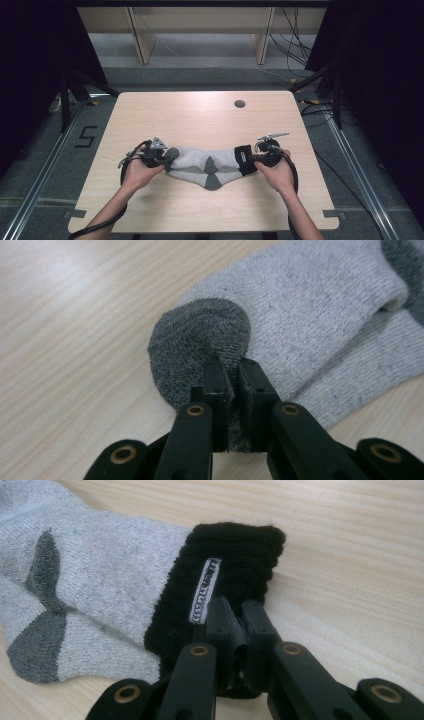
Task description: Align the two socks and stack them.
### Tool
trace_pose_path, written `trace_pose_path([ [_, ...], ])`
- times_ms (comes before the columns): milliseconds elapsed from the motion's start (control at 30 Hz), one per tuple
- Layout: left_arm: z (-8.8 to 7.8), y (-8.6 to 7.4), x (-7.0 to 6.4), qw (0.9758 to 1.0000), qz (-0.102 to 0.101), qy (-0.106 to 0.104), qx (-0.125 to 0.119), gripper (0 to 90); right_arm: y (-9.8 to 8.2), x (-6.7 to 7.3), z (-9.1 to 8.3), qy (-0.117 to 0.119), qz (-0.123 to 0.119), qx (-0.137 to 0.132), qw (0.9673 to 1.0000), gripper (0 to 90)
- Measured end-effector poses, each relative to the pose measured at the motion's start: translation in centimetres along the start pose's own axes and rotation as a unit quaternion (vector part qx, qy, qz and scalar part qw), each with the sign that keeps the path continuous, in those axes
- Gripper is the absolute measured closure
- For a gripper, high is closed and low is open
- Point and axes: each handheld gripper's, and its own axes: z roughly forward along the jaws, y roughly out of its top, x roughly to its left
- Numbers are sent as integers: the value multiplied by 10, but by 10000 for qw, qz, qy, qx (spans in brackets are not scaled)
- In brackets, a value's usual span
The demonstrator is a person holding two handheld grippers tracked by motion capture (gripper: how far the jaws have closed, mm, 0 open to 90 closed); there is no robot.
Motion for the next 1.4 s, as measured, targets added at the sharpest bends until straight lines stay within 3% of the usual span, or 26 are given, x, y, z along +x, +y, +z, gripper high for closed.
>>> trace_pose_path([
  [67, -7, 3, 0, 10000, 33, -24, -74, 828, 0, 3, -5, 49, 134, -38, 9999, 849],
  [233, -21, 8, -2, 9997, 26, -101, -231, 828, 1, 3, -15, -22, 153, -67, 9999, 850],
  [267, -24, 8, -4, 9996, 1, -134, -266, 828, 1, 1, -17, -48, 16, -204, 9998, 850],
  [300, -29, 8, -6, 9994, 14, -179, -300, 828, 2, 2, -25, 22, 141, -135, 9998, 850],
  [400, -34, 7, -8, 9992, -41, -245, -328, 828, 2, 4, -32, 77, 174, -139, 9997, 850],
  [433, -39, 5, -10, 9986, -142, -346, -374, 828, 2, 2, -37, 58, 96, -128, 9999, 850],
  [567, -43, 2, -12, 9985, -147, -382, -371, 827, 0, 5, -45, 125, 57, -121, 9998, 851],
  [667, -42, -2, -12, 9986, -135, -429, -295, 827, -2, 10, -44, 237, 224, 1, 9995, 851],
  [700, -41, -3, -12, 9986, -143, -435, -267, 826, -3, 6, -41, 190, 54, -118, 9997, 851],
  [733, -39, -5, -12, 9985, -168, -463, -238, 826, -3, 6, -41, 190, 54, -118, 9997, 851],
  [767, -37, -6, -12, 9987, -162, -454, -191, 825, -3, 4, -38, 285, 1, 96, 9995, 851],
  [800, -35, -8, -11, 9987, -146, -453, -173, 825, -3, 4, -38, 285, 1, 96, 9995, 851],
  [867, -30, -10, -11, 9987, -163, -467, -99, 825, -5, 2, -33, 222, -4, 18, 9998, 850],
  [1000, -19, -15, -8, 9989, -213, -412, 9, 819, -4, -1, -21, 202, 86, 203, 9996, 848],
  [1067, -15, -17, -8, 9990, -273, -353, 10, 803, -4, -3, -14, 99, -54, 152, 9998, 844],
  [1100, -12, -19, -7, 9990, -278, -342, 56, 781, -4, 0, -10, 65, 68, 172, 9998, 833],
  [1133, -12, -19, -7, 9991, -310, -301, 2, 745, -4, -4, -8, 2, -165, 96, 9998, 819],
  [1233, -14, -18, -6, 9989, -383, -201, -177, 581, -3, -5, -8, -123, -148, 27, 9998, 697],
  [1267, -17, -16, -6, 9988, -372, -147, -293, 581, -3, -5, -8, -123, -148, 27, 9998, 697],
  [1300, -19, -14, -5, 9981, -418, -115, -438, 523, -2, -3, -12, -222, -50, -86, 9997, 659],
  [1333, -20, -12, -5, 9977, -418, -61, -528, 523, -2, -3, -12, -222, -50, -86, 9997, 659],
  [1367, -22, -9, -6, 9977, -368, -58, -558, 566, 0, -2, -16, -311, -187, -350, 9987, 663],
  [1400, -22, -9, -6, 9977, -368, -58, -558, 621, 0, -2, -16, -311, -187, -350, 9987, 663],
])
